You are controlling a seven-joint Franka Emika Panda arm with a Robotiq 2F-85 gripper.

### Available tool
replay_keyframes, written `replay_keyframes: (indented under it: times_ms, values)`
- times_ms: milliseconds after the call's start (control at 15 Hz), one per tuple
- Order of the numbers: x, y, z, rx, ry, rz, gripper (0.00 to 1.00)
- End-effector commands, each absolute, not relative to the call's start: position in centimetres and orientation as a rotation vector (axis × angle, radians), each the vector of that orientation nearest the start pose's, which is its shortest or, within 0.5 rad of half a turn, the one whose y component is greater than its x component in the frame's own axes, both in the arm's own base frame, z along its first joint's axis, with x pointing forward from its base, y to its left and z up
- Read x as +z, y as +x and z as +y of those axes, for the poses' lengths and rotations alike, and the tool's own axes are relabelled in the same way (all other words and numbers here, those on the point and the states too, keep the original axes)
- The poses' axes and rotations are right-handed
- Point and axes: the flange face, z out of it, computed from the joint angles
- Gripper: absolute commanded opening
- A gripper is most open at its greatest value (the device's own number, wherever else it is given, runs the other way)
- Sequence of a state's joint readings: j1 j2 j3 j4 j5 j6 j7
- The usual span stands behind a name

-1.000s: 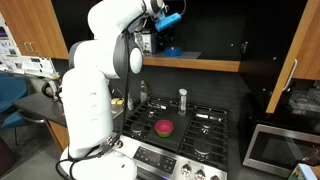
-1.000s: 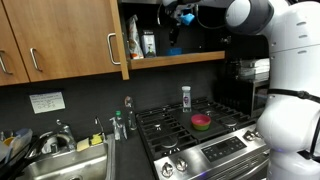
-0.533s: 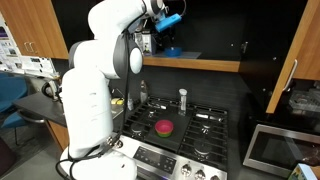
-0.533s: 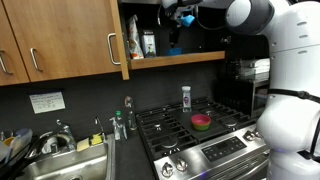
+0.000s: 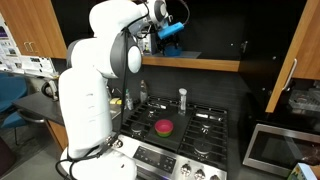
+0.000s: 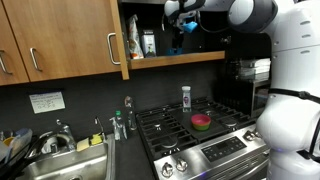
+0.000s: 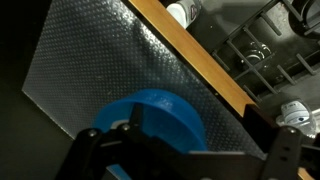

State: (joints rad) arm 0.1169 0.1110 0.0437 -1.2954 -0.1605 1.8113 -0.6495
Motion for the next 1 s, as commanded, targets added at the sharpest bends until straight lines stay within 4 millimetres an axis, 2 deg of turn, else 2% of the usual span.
replay_keyframes:
  times_ms: [0, 800, 933]
  values:
    - [71.92, 60.0, 8.2, -0.6, -3.063, -1.323, 1.0]
    - [71.89, 59.92, 8.33, -0.591, -3.067, -1.322, 1.0]
    - [72.72, 59.24, 7.95, -0.609, -3.072, -1.307, 1.0]
